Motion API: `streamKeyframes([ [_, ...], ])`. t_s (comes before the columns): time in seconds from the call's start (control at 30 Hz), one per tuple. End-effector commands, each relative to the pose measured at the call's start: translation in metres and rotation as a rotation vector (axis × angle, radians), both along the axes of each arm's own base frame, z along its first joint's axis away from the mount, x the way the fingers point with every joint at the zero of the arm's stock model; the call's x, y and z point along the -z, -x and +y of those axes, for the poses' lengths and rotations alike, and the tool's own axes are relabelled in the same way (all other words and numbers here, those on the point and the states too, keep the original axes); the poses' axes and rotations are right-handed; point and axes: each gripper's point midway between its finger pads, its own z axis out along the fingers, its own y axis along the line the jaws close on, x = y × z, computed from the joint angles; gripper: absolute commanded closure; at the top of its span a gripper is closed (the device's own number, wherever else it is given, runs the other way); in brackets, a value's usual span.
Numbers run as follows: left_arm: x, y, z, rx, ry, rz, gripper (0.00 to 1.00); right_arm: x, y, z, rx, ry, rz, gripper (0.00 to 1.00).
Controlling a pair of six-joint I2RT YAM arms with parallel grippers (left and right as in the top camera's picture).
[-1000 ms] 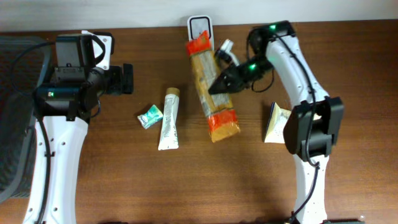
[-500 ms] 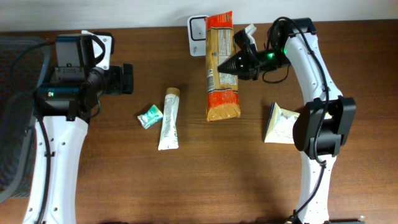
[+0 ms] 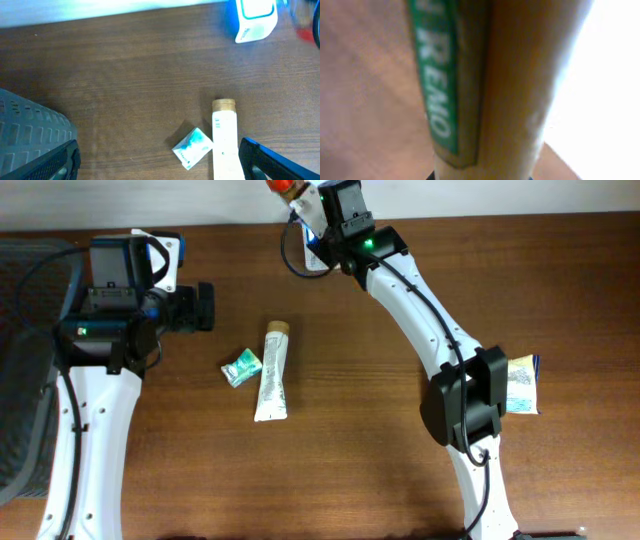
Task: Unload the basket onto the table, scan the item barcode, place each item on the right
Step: 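Lift the pasta pack up to the white scanner with the right gripper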
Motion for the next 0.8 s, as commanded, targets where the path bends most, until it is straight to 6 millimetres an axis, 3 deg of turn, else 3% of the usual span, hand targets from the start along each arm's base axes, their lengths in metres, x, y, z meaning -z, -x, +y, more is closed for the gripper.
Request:
streamKeyframes([
  [0.0,-0.004,0.0,0.001,-0.001,-0.006,-0.01,0.01,-0.05,-0.027,0.0,-0.069,0.158,-0.25,0.96],
  [0.1,-0.004,0.0,0.001,-0.001,-0.006,-0.011,0.01,-0.042,-0.051,0.012,-0.131,0.24,-0.374,0.96],
  [0.2,-0.004,0.0,0.001,-0.001,-0.006,-0.01,0.01,-0.023,-0.059,0.015,-0.177,0.323,-0.396,0.96],
  [0.5,-0.004,0.0,0.001,-0.001,-0.006,-0.011,0.01,-0.027,-0.061,0.013,-0.15,0.32,-0.411,0.96],
  [0.57,-0.004,0.0,0.001,-0.001,-0.006,-0.011,0.01,-0.041,-0.054,0.011,-0.111,0.23,-0.387,0.96],
  [0.67,-0.004,0.0,0.001,-0.001,-0.006,-0.011,0.01,-0.087,-0.03,0.004,-0.048,0.065,-0.343,0.96],
  [0.7,-0.004,0.0,0.001,-0.001,-0.006,-0.011,0.01,-0.109,-0.008,-0.001,-0.017,-0.031,-0.282,0.96],
  [0.77,-0.004,0.0,0.001,-0.001,-0.006,-0.01,0.01,-0.123,0.027,-0.014,0.087,-0.196,-0.133,0.96],
])
